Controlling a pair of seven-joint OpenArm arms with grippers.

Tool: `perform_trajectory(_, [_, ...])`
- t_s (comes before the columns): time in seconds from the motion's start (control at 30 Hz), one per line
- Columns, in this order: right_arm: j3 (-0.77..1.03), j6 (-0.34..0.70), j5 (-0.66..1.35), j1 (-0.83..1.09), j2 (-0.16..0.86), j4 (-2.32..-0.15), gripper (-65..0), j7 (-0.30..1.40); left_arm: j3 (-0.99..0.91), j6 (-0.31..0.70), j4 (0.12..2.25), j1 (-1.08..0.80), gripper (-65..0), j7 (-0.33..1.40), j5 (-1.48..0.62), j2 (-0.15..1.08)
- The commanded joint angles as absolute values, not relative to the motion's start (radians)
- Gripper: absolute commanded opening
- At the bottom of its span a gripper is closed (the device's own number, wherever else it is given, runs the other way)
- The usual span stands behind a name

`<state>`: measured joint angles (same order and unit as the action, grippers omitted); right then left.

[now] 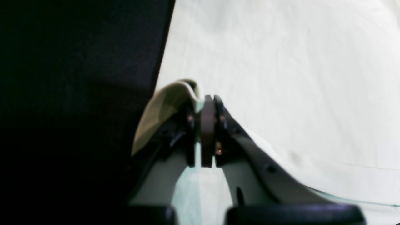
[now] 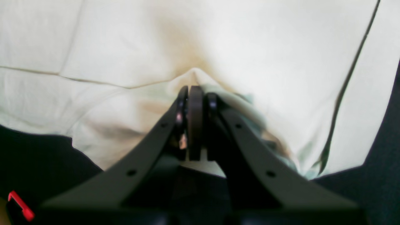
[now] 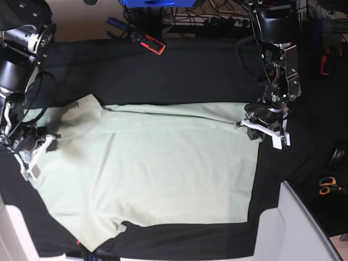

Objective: Fold the T-shirt properly
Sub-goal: 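Lower the folded edge and open both grippers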

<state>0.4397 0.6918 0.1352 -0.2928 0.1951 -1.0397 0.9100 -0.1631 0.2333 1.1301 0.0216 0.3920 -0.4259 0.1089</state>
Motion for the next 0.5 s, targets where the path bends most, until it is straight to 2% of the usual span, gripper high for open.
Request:
perform_trajectory(0.0, [0.438, 0.698, 0.150, -0.318, 0.208, -1.053, -64.7, 0.878, -0.165, 0.236, 1.145, 0.036, -65.0, 0.367, -0.435, 0.119])
perform_trajectory(0.47, [0.437, 0.698, 0.150, -0.318, 0.208, -1.052, -64.7, 0.872, -0.165, 0.236, 1.086, 0.085, -65.0, 0.364, -0.435, 0.120])
